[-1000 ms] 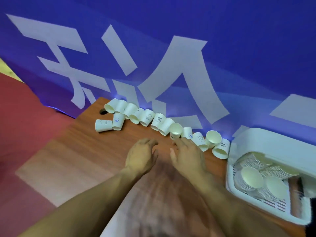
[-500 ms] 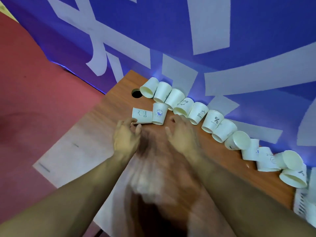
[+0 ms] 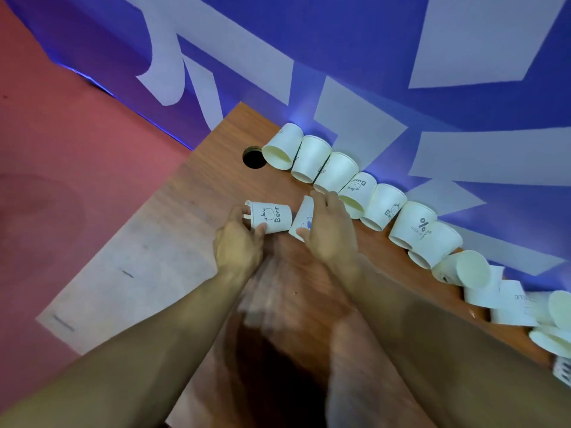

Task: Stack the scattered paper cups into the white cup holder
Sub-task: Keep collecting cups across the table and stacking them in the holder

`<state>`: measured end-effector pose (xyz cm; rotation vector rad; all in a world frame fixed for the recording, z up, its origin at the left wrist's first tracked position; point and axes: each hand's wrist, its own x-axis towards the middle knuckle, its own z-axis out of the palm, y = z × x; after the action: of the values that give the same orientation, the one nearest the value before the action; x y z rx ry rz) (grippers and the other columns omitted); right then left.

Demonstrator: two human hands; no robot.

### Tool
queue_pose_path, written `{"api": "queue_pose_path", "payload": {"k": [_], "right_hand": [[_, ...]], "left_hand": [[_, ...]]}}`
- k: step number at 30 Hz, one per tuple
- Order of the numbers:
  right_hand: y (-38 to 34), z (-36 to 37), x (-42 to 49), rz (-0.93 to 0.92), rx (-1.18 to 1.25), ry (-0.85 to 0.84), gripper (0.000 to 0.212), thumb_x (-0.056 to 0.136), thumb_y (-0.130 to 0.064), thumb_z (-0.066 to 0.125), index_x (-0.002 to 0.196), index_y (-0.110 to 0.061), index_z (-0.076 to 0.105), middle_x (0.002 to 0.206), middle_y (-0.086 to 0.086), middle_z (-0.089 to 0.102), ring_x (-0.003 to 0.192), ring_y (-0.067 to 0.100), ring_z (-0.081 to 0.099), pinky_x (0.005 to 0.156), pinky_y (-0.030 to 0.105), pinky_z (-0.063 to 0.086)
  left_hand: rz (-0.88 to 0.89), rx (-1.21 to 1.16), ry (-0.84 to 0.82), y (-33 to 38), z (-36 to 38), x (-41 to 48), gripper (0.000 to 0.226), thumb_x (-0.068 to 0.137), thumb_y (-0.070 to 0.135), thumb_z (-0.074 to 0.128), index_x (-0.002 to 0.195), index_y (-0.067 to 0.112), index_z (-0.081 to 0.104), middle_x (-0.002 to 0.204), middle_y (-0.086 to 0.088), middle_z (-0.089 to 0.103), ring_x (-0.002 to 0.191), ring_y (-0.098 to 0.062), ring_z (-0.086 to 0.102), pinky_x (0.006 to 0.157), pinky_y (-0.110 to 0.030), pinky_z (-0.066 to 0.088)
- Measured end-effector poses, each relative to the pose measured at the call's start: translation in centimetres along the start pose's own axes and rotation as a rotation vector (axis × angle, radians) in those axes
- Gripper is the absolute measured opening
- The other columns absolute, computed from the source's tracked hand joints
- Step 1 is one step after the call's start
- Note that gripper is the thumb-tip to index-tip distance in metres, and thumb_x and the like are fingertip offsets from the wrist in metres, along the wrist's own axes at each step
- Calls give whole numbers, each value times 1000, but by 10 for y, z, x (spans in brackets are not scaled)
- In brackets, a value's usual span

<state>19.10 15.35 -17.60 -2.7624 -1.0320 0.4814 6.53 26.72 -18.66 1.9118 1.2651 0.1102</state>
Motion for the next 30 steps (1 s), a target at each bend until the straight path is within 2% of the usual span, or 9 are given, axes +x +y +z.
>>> {"api": "queue_pose_path", "payload": {"k": [2,4,6,8,11,14,20,25,30], "right_hand": [[5,1,-14,47,55,29,70,79,-33,75,138,-16,41,126,7,51,113,27,51,94,37,42],[10,-4,-31,60,37,49,53,87,-27,66,135,-16,46,122,5,59,111,26,55,92,38,39],[15,-13,-51,48,-24,112,32,91,-24,57,122,-16,55,109,2,64,101,25,59,90,38,35],[21,-25,-72,45,-32,189,22,90,-22,56,110,-15,60,99,2,66,91,25,61,90,37,34],[34,-46,-107,20,-6,282,23,88,-20,58,109,-9,61,97,7,66,86,30,61,84,40,40],[52,-71,-147,7,52,335,26,90,-21,55,113,-9,59,103,7,64,91,31,59,82,41,44],[118,-106,-241,57,53,580,19,81,-18,61,98,-11,62,89,6,64,80,31,59,71,38,46],[205,-129,-334,168,30,755,14,80,-18,56,93,-14,61,82,2,59,75,27,55,69,37,41],[305,-144,-426,312,-46,856,23,82,-22,48,96,-12,64,81,3,61,73,28,55,69,37,41]], "left_hand": [[35,18,2,1,2,-8,30,88,28,64,116,22,58,102,1,71,98,-27,61,80,-35,46],[103,31,2,5,5,-19,24,88,28,62,110,20,60,99,1,71,94,-28,62,79,-36,48],[192,61,-4,13,6,-33,18,87,28,60,102,18,60,92,0,70,87,-30,62,74,-37,49],[295,88,-11,24,7,-51,15,87,27,59,98,17,59,85,0,68,79,-30,61,68,-37,49],[411,123,-27,46,10,-84,10,88,26,57,91,16,54,76,2,61,71,-28,56,59,-34,40],[565,133,-2,69,14,-121,9,87,24,55,85,17,50,74,2,56,68,-27,52,57,-37,42],[902,188,20,119,38,-215,7,85,23,57,87,20,52,70,3,57,63,-27,53,52,-36,41],[1099,211,-65,177,98,-307,8,85,24,59,85,20,51,69,4,57,63,-25,51,52,-33,37],[1335,174,-158,220,176,-408,8,88,27,54,87,19,54,72,4,57,67,-25,52,58,-37,40]]}}
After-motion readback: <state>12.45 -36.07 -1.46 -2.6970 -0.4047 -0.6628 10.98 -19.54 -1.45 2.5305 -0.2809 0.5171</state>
